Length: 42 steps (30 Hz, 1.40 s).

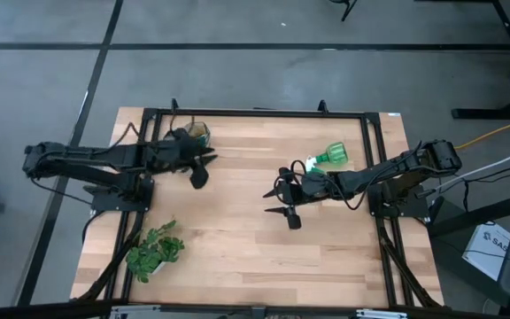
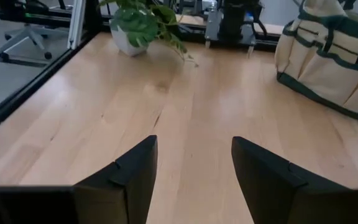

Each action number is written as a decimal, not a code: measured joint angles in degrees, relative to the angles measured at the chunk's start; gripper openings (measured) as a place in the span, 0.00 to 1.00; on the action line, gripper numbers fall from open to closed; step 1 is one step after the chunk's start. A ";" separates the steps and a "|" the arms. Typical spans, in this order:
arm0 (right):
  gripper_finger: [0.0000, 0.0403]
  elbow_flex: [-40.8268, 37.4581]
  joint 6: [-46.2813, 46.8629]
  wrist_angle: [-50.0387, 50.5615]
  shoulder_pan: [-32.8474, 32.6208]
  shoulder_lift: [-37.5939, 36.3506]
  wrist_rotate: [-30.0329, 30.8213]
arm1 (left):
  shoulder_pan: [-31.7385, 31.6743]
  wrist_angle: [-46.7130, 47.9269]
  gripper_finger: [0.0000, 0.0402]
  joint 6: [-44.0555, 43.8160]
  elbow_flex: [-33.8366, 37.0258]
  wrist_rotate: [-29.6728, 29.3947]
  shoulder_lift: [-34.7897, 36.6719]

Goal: Pick & Place Garden tools in Gardening bag
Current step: Put the spray bottle into the gardening bag

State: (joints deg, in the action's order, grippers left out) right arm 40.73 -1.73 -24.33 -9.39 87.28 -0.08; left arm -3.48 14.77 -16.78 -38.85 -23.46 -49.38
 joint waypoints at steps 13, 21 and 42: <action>0.52 0.01 -4.73 25.12 2.66 -14.03 10.35 | 9.80 -5.60 0.25 -0.43 0.02 -2.67 -7.19; 0.52 0.02 -10.34 44.45 6.34 -19.28 31.34 | 14.27 -9.34 0.25 -0.46 0.04 -2.72 -10.95; 0.52 0.02 -16.89 55.69 35.37 -14.41 10.69 | 17.70 -13.33 0.25 -6.05 0.04 -3.02 -14.59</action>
State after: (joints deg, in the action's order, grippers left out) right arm 40.75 -18.62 31.35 25.98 72.87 10.61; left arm 14.22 1.44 -22.83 -38.81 -26.48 -63.96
